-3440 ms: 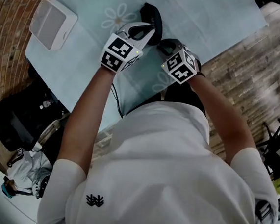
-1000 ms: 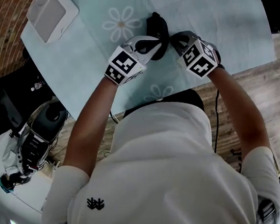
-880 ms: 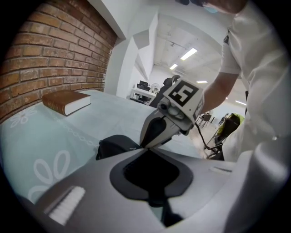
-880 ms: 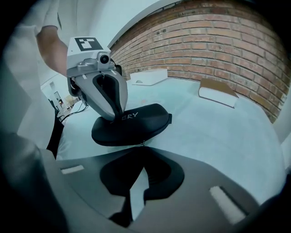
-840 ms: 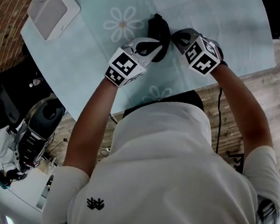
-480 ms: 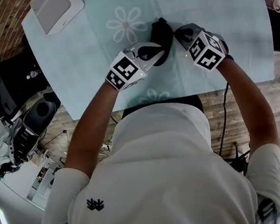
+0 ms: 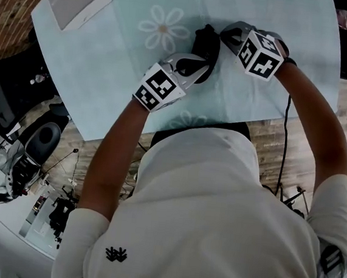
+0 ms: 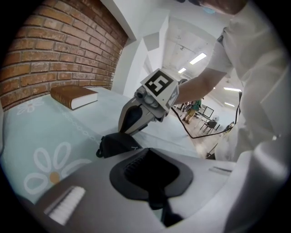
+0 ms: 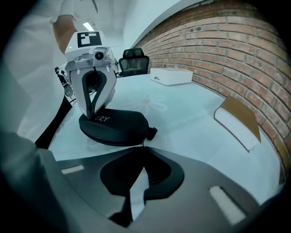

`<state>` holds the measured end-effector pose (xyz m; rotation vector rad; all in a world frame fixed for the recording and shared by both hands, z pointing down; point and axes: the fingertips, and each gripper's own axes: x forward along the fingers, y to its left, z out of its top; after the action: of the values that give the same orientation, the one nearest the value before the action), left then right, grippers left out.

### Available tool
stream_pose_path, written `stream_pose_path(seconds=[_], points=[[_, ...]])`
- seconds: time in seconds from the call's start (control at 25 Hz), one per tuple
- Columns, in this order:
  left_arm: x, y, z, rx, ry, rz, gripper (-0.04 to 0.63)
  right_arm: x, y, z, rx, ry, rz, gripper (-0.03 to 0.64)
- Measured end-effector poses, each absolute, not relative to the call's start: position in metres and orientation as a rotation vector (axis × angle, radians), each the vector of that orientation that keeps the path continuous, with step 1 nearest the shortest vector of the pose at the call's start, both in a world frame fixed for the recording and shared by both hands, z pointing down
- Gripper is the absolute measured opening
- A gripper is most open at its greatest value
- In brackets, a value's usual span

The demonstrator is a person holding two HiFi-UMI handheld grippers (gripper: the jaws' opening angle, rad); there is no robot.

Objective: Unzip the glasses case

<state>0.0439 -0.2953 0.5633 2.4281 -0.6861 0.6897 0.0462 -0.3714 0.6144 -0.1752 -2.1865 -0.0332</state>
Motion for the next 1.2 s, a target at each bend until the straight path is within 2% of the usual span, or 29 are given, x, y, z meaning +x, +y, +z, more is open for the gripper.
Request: stream_pose_path(seconds=[0.4, 0.72, 0.92, 1.2], points=[[0.046, -0.295, 0.564, 2.466, -0.706, 0.761, 0.051, 0.045, -0.377, 0.618, -0.017, -2.204, -0.027, 0.012], [0.039, -0.293, 0.540, 2.522, -0.840, 0.734, 0.052, 0.100, -0.362, 0.586, 0.373, -2.246, 0.099, 0.009], [0.027, -0.267, 0.505, 2.568, -0.912, 0.627, 0.052, 0.124, -0.308, 0.552, 0.592, -2.298, 0.230, 0.002], [0.001, -0.203, 0.449, 2.584, -1.015, 0.411, 0.052, 0.117, -0.209, 0.514, 0.713, -2.375, 0.299, 0.002]])
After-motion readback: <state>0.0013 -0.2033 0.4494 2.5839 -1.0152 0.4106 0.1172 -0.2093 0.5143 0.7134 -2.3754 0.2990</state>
